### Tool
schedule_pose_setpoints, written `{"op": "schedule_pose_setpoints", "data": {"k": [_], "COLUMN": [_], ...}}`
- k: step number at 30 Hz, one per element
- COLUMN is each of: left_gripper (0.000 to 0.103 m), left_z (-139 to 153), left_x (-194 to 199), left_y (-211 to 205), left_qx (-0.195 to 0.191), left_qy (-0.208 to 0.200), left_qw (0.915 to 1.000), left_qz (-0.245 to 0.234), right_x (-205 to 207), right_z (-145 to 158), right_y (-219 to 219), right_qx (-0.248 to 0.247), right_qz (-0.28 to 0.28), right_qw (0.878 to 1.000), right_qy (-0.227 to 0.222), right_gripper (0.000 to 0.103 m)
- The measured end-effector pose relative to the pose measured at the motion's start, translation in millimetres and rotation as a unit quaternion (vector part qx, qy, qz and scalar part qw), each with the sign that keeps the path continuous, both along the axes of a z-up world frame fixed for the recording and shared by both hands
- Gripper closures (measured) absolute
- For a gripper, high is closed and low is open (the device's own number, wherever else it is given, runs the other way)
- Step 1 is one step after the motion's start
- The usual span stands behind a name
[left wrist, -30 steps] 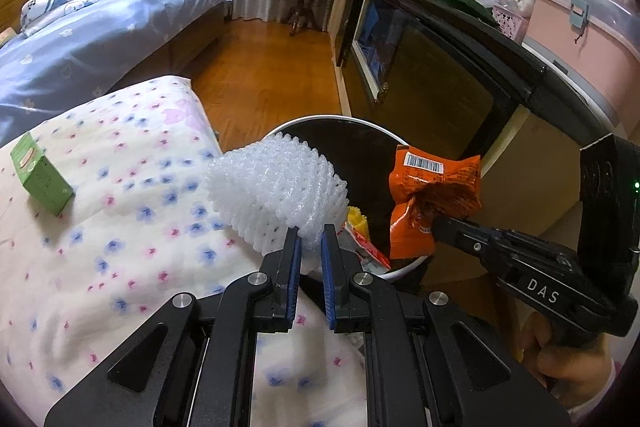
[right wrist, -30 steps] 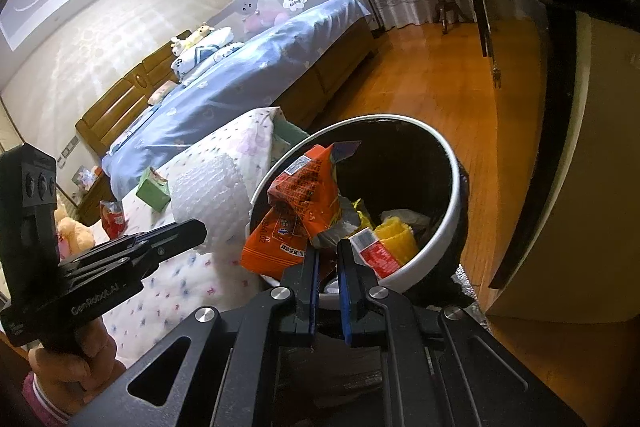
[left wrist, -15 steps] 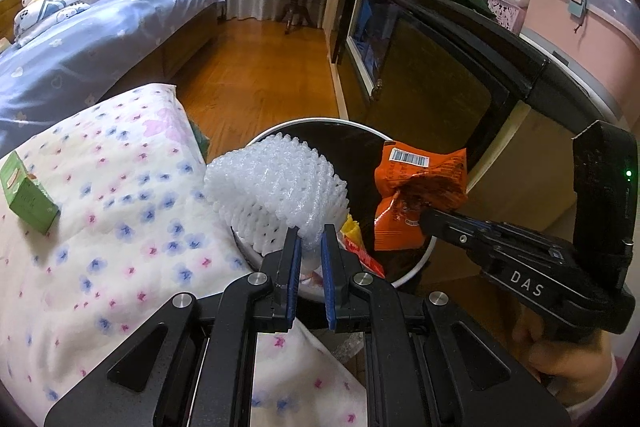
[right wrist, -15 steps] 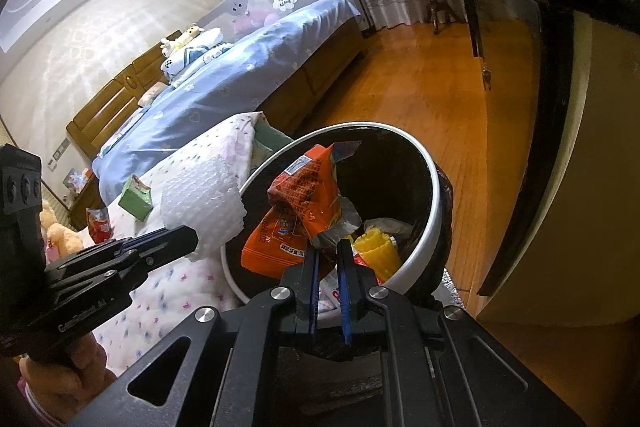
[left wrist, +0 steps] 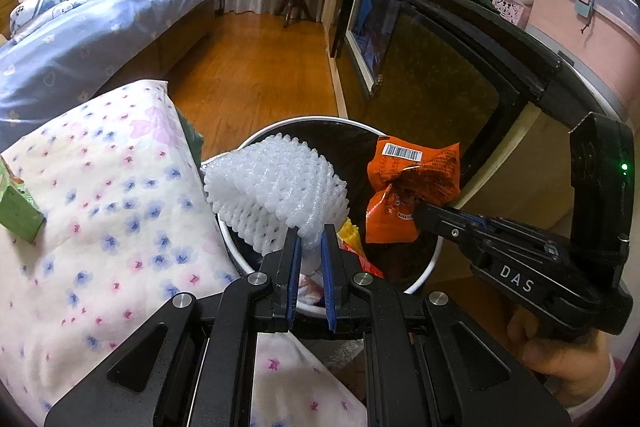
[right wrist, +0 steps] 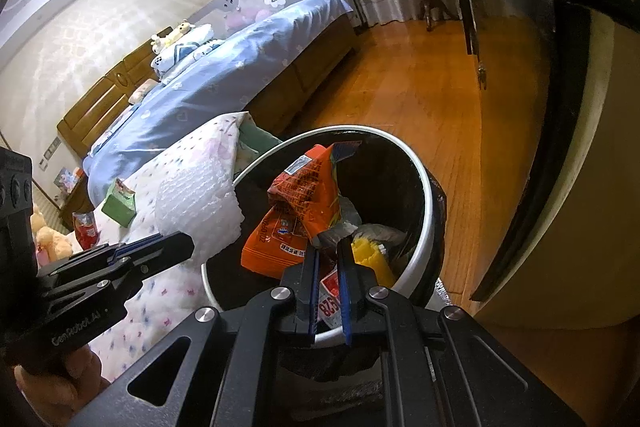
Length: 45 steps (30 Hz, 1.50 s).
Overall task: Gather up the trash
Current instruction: 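Open left gripper dropping the white net while right gripper releases the orange packet, then move both open grippers back over the green carton and red snack bag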
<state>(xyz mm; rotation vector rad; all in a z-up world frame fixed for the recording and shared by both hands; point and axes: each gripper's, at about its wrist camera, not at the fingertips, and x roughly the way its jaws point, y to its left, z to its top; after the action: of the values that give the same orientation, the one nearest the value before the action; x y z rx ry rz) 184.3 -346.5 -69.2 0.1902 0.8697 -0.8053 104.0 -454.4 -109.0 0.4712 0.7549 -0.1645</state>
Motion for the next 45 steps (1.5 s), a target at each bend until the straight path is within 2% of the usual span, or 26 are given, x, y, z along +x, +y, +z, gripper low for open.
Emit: {"op": "schedule_pose_setpoints", "data": {"k": [3, 6, 9, 10, 11, 13, 17, 21, 23, 26, 32, 39, 45], "left_gripper": [0.093, 0.093, 0.085, 0.082, 0.077, 0.072, 0.051, 0.049, 0.047, 0.046, 0.036, 0.03, 0.029], "left_z": [-2, -4, -2, -1, 0, 3, 7, 7, 4, 1, -4, -7, -8], "left_x": [3, 6, 6, 5, 6, 4, 0, -2, 0, 1, -2, 0, 5], "left_y": [0, 1, 4, 6, 8, 15, 33, 62, 80, 105, 161, 214, 257], "left_qx": [-0.001, -0.003, -0.004, -0.003, -0.004, -0.009, -0.012, -0.02, -0.028, -0.036, -0.043, -0.043, -0.046], "left_qy": [0.01, 0.019, 0.018, 0.016, 0.015, 0.012, 0.0, 0.002, 0.011, 0.018, 0.021, 0.019, 0.02], "left_qw": [0.9999, 0.9998, 0.9998, 0.9999, 0.9999, 0.9998, 0.9996, 0.9982, 0.9965, 0.9931, 0.9852, 0.9736, 0.9641], "left_qz": [-0.003, -0.003, -0.001, 0.002, 0.005, 0.01, 0.027, 0.056, 0.078, 0.11, 0.164, 0.224, 0.261], "right_x": [3, 7, 8, 8, 8, 6, 2, -1, -2, -2, 6, 22, 38], "right_z": [-2, -5, -5, -4, -3, -1, 4, 9, 13, 18, 28, 27, 21], "right_y": [-3, -4, -6, -7, -7, -5, 2, 12, 19, 34, 72, 119, 153], "right_qx": [0.002, 0.008, 0.014, 0.014, 0.012, 0.011, 0.009, 0.007, 0.01, 0.015, 0.006, 0.005, 0.007], "right_qz": [-0.001, -0.002, -0.007, -0.009, -0.011, -0.011, -0.008, -0.006, 0.001, 0.019, 0.058, 0.111, 0.148], "right_qw": [1.0, 1.0, 1.0, 1.0, 1.0, 1.0, 1.0, 1.0, 1.0, 0.999, 0.998, 0.993, 0.989], "right_qy": [0.007, 0.014, 0.015, 0.014, 0.014, 0.009, 0.002, -0.007, -0.013, -0.021, -0.032, -0.03, -0.023], "right_gripper": [0.095, 0.09, 0.088, 0.084, 0.074, 0.067, 0.059, 0.044, 0.031, 0.025, 0.018, 0.017, 0.017]}}
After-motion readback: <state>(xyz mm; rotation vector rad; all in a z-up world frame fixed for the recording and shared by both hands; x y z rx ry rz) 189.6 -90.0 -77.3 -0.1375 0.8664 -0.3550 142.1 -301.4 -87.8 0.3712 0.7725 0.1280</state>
